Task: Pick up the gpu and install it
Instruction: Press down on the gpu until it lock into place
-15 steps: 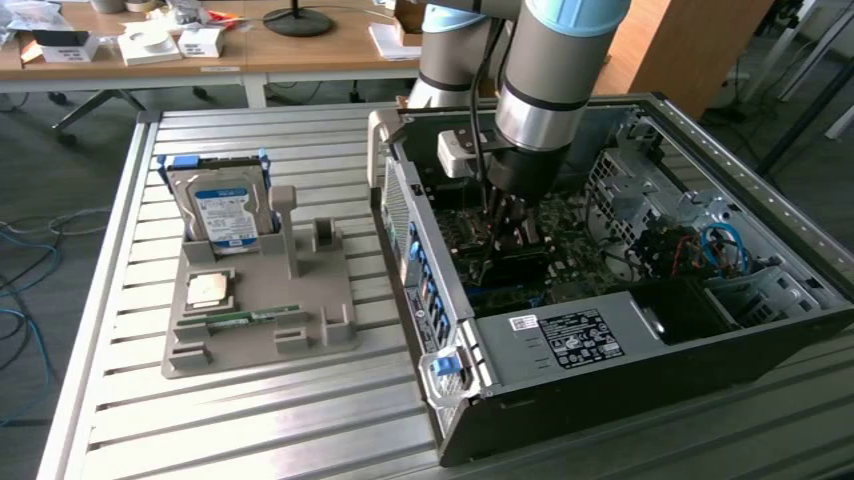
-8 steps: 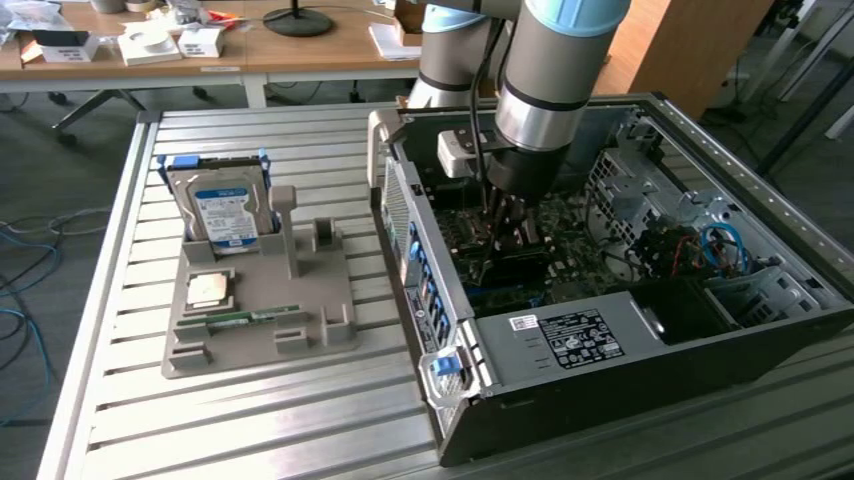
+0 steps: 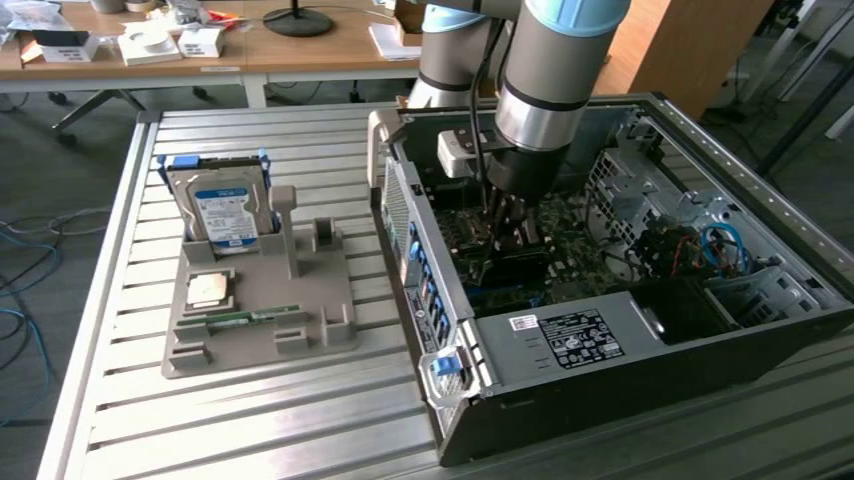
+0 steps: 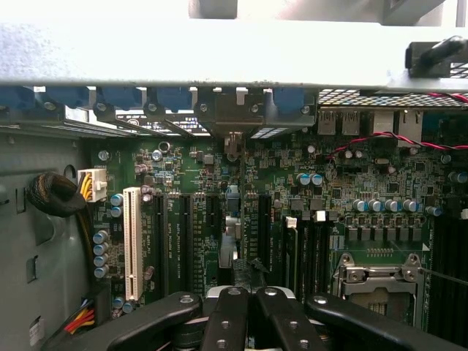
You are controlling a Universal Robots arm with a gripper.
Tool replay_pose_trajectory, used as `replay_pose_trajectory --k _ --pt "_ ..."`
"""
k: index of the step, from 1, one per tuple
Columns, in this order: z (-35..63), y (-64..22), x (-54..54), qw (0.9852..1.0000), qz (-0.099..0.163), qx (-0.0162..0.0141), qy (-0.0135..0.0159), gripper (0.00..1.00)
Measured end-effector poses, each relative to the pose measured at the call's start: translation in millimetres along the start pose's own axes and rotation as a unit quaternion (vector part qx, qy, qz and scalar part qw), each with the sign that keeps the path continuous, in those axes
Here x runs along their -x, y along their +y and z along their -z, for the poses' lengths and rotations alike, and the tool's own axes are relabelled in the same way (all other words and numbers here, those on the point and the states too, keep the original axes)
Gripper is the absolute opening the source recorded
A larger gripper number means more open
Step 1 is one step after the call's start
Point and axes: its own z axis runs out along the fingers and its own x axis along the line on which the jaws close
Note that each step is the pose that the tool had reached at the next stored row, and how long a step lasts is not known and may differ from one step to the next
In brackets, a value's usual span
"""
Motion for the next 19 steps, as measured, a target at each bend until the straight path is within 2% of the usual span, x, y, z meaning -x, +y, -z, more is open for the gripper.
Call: replay_pose_trajectory --k 6,19 --pt "-1.6 0.3 -0.2 1.0000 0.000 0.0003 0.0008 0.11" --pt "-2.6 1.8 -0.1 1.0000 0.000 0.0000 -0.0006 0.11"
